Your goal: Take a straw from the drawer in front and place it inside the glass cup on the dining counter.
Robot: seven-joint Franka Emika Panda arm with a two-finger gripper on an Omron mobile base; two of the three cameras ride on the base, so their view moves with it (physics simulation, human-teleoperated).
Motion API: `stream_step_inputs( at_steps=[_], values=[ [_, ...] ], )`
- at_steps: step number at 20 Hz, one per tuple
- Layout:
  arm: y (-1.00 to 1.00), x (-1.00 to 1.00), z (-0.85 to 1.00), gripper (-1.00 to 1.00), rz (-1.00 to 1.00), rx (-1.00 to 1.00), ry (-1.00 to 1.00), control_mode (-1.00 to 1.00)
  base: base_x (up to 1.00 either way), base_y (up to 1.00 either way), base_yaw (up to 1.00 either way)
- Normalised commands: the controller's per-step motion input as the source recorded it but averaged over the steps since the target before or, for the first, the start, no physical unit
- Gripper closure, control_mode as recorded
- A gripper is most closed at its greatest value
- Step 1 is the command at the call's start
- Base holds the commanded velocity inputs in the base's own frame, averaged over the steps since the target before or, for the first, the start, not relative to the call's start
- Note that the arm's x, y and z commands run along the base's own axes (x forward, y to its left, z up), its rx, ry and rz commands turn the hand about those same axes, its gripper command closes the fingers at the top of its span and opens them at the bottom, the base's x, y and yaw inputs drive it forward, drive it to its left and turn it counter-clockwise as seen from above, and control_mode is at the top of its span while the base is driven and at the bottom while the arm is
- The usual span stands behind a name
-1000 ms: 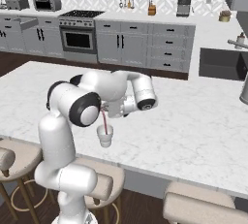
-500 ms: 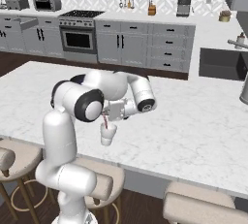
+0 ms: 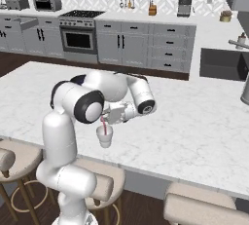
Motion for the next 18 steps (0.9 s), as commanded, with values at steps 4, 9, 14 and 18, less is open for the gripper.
stream_step_inputs(
  at_steps=[4, 9, 14, 18],
  values=[
    [0.00, 0.00, 0.00, -1.00, 0.01, 0.00, -0.07, -1.00, 0.00, 0.00, 0.00],
    [0.00, 0.00, 0.00, -1.00, 0.00, -0.04, -0.15, -1.00, 0.00, 0.00, 0.00],
    [0.00, 0.00, 0.03, -1.00, -0.02, -0.15, -0.19, -1.00, 0.00, 0.00, 0.00],
    [0.00, 0.09, 0.00, -1.00, -0.08, -0.21, -0.18, -1.00, 0.00, 0.00, 0.00]
  ],
)
